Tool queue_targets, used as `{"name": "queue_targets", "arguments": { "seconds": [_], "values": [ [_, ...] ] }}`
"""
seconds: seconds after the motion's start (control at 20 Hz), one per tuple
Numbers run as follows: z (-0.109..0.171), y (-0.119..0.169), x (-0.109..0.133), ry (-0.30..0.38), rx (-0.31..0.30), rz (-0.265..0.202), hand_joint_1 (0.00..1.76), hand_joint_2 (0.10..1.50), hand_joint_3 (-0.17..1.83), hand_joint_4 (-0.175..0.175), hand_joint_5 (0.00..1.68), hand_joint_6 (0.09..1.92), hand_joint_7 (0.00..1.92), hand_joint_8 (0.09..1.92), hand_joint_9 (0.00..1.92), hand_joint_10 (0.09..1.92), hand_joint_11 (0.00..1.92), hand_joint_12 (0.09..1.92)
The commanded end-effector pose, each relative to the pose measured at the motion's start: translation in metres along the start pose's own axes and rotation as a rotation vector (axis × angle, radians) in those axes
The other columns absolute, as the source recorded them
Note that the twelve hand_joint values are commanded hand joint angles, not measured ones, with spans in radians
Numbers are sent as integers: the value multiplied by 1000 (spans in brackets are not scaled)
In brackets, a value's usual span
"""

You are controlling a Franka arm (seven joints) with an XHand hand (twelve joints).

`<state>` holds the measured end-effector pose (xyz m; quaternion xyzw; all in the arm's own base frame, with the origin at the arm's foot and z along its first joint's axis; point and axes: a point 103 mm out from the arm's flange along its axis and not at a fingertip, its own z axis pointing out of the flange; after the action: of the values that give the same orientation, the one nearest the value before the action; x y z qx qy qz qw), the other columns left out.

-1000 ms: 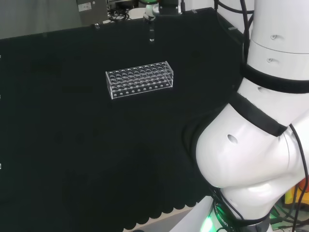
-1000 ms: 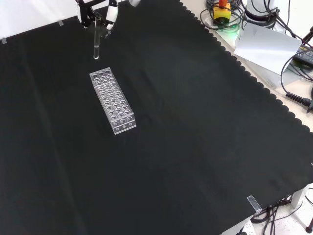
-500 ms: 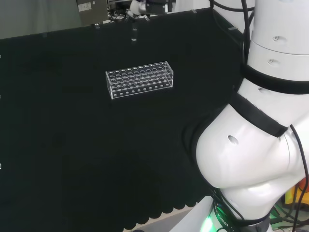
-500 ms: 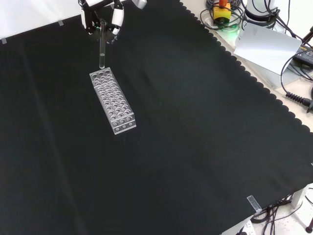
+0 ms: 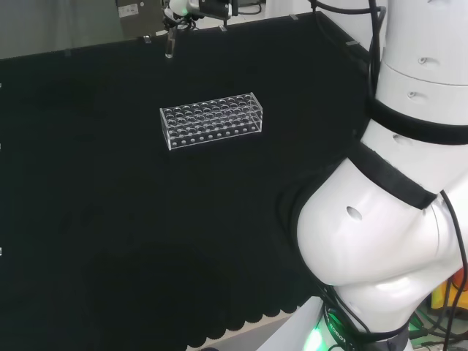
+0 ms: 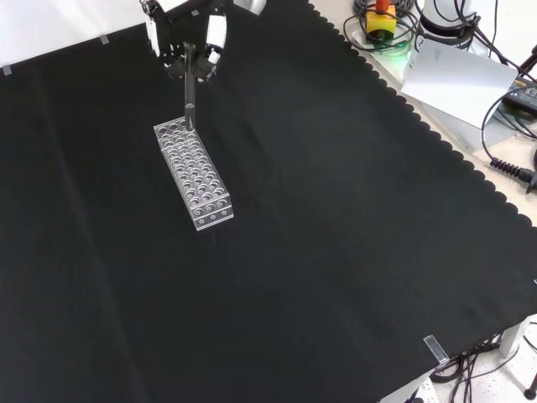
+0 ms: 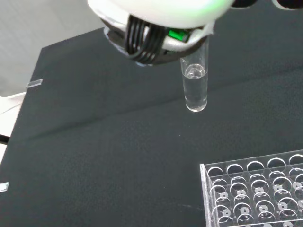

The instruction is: Shake the test tube.

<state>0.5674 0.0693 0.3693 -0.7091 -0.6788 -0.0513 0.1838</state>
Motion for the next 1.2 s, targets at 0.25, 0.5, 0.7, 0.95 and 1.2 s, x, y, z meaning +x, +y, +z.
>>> {"name": "queue_targets", "arguments": {
  "seconds": [0.25, 0.5, 0.7, 0.95, 1.2],
  "values": [
    [-17, -11, -98, -123, -26, 193, 1224, 699, 557, -175, 1314, 544, 1720, 410, 1630, 445, 1181, 881],
    [-32, -24, -167, -218, -40, 339, 1224, 698, 559, -175, 1314, 545, 1720, 410, 1630, 445, 1180, 881],
    [-51, -36, -207, -254, -74, 429, 1224, 697, 561, -175, 1314, 545, 1720, 410, 1630, 445, 1179, 882],
    [-77, -44, -238, -320, -108, 488, 1225, 696, 563, -175, 1314, 545, 1720, 410, 1630, 445, 1178, 883],
    [-76, -40, -231, -311, -113, 473, 1225, 695, 565, -175, 1315, 545, 1720, 411, 1630, 445, 1176, 884]
  ]
}}
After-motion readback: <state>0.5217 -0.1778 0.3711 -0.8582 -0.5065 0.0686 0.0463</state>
